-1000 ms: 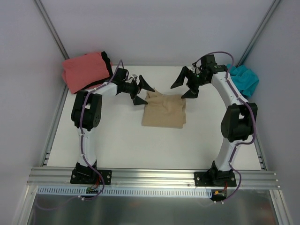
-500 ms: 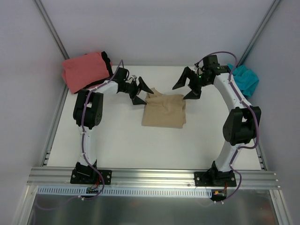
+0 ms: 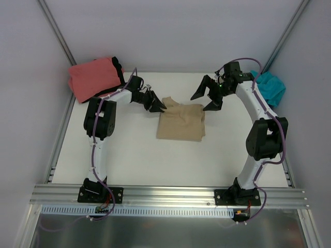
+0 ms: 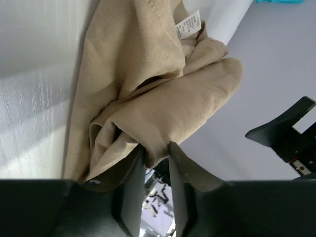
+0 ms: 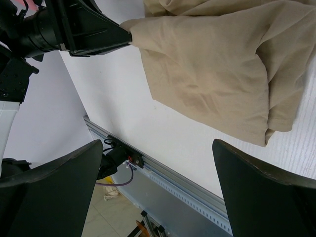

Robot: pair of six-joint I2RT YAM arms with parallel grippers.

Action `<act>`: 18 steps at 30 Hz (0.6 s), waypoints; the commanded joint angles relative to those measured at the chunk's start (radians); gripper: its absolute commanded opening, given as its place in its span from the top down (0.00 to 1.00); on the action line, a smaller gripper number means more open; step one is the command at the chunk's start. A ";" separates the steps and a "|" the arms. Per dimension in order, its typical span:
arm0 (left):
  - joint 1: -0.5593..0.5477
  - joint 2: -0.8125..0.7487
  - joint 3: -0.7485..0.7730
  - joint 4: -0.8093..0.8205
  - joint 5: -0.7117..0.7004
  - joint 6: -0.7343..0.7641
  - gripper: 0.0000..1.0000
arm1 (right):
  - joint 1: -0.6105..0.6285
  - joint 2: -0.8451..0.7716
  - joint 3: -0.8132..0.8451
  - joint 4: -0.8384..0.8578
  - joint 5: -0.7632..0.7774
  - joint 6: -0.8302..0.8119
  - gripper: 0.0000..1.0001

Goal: Fold and stack the t-shirts

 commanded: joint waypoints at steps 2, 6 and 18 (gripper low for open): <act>0.000 0.010 0.051 -0.005 0.001 0.003 0.79 | -0.004 -0.061 -0.009 -0.028 0.010 -0.008 0.01; 0.001 0.016 0.079 -0.008 0.004 0.000 0.86 | -0.004 -0.063 -0.012 -0.028 0.010 -0.008 0.01; 0.001 0.051 0.186 0.006 -0.004 -0.069 0.89 | -0.004 -0.047 -0.029 -0.016 0.007 -0.008 0.01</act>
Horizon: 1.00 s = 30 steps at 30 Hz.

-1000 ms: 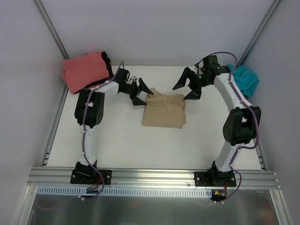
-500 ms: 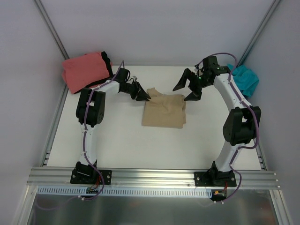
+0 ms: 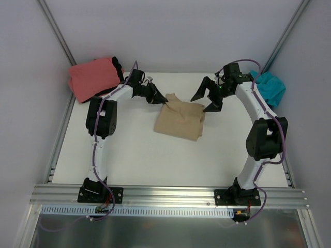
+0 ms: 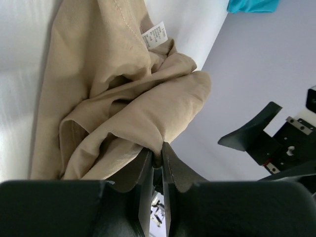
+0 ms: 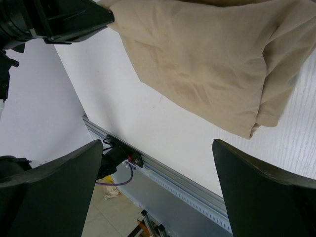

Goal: Fold and stack the t-shirts

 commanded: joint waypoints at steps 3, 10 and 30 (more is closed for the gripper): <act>0.003 0.045 0.077 0.016 -0.001 -0.057 0.88 | -0.004 -0.022 -0.056 0.046 -0.011 0.009 0.01; 0.001 0.105 0.128 0.007 0.001 -0.068 0.87 | 0.006 0.128 -0.058 0.223 -0.057 0.082 0.01; 0.027 0.188 0.125 0.039 -0.062 -0.117 0.02 | 0.007 0.486 0.109 0.421 0.123 0.104 0.01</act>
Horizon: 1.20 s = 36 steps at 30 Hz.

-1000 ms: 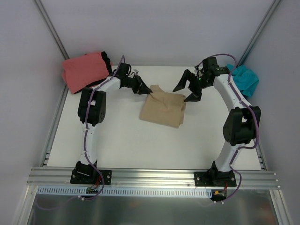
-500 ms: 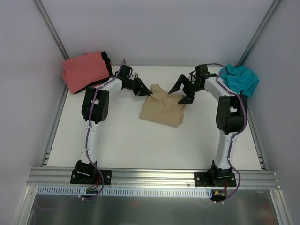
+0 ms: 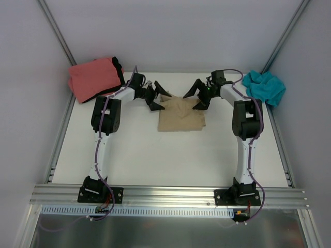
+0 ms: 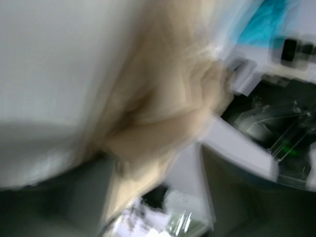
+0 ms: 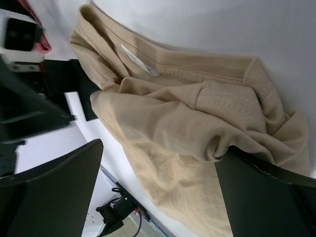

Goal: Fold and stack the t-shirts

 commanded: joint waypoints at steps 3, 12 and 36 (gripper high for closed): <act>0.025 -0.001 0.027 0.018 -0.056 -0.017 0.01 | 0.003 0.014 0.004 -0.021 0.162 -0.123 0.01; 0.065 -0.207 -0.010 -0.042 -0.166 0.112 0.01 | -0.031 -0.158 0.004 -0.053 0.173 -0.183 0.01; -0.260 -0.348 -0.005 -0.274 -0.513 0.701 0.01 | -0.029 -0.571 -0.189 -0.229 0.182 -0.313 0.00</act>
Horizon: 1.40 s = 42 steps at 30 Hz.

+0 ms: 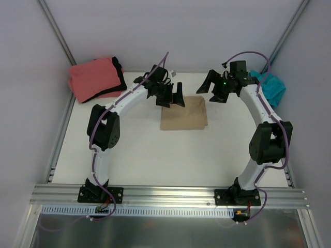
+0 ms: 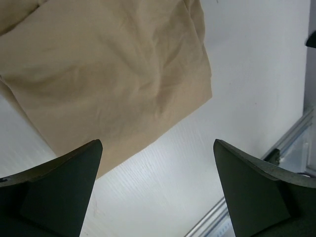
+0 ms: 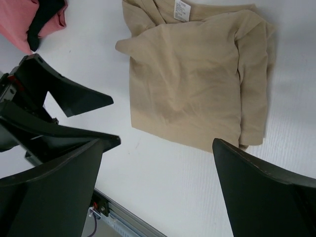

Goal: Fold and stack the t-shirts

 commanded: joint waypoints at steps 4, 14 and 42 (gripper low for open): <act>-0.029 0.051 0.007 0.099 -0.137 0.083 0.01 | 0.002 -0.121 -0.045 -0.109 0.029 -0.087 0.00; -0.039 0.128 0.070 0.185 -0.195 0.135 0.01 | 0.002 -0.144 -0.073 -0.137 0.018 -0.079 0.00; -0.028 0.156 0.155 0.206 -0.172 0.095 0.01 | 0.004 -0.053 -0.012 -0.160 0.013 -0.064 0.01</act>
